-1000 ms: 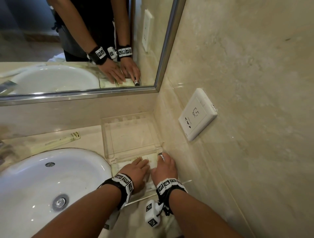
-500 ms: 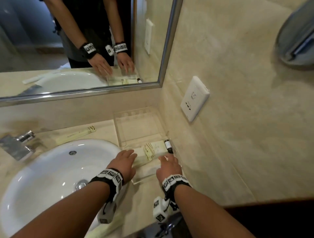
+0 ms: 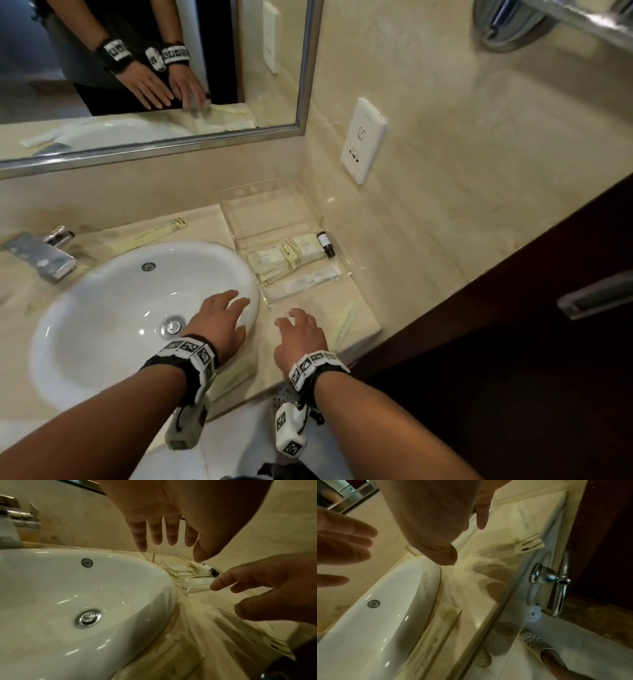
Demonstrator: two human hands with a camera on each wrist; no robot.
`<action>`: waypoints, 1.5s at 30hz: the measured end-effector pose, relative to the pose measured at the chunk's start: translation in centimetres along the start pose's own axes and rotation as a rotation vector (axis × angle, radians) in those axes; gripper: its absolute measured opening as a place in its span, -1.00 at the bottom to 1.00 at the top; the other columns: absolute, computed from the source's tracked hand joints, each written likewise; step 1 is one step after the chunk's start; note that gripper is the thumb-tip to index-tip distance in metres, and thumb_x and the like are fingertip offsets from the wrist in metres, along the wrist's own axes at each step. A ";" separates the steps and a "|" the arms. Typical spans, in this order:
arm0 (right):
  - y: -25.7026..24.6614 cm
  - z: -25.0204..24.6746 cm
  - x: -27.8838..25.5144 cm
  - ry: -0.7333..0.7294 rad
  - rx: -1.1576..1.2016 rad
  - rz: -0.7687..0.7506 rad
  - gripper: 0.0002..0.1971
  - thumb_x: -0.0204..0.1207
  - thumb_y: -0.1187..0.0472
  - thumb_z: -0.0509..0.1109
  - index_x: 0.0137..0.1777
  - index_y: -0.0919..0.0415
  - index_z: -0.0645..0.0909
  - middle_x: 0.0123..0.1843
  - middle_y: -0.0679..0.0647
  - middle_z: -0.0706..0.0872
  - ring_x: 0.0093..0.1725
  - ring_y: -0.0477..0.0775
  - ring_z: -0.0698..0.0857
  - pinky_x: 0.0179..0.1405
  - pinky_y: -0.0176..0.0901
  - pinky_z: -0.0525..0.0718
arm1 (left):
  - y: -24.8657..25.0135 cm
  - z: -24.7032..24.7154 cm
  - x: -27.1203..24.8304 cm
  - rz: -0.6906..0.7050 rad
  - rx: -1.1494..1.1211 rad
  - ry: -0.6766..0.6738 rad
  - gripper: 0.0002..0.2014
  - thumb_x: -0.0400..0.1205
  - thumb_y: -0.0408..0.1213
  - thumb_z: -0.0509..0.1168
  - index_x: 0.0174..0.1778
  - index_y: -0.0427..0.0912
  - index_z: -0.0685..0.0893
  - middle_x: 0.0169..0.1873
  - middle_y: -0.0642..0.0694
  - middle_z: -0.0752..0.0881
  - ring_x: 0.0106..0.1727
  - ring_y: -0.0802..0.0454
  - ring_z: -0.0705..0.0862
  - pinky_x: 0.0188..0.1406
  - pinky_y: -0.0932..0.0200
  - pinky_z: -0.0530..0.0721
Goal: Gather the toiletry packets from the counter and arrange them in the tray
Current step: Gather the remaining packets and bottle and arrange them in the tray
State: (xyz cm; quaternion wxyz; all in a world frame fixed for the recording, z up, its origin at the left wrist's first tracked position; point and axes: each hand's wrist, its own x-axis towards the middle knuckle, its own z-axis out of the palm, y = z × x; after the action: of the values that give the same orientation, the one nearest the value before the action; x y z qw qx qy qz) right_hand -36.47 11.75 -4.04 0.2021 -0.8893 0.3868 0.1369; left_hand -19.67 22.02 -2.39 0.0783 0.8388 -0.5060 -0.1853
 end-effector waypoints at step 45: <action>-9.7 8.8 -0.5 -0.081 -0.389 -0.409 -0.65 0.45 0.15 0.45 0.25 0.00 0.60 0.24 0.04 0.57 0.22 0.14 0.61 0.04 -0.03 0.66 | -17.2 3.8 -20.9 -0.514 0.027 -0.132 -0.49 0.63 -0.21 0.24 0.55 -0.01 0.40 0.54 -0.06 0.36 0.45 -0.16 0.41 0.32 -0.09 0.57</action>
State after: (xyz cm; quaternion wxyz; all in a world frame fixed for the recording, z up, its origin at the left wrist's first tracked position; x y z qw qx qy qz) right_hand -30.41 22.17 -9.15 0.0662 -0.9647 0.1573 0.2004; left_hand -15.78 48.74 -6.58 -0.0158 0.9268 -0.2828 -0.2467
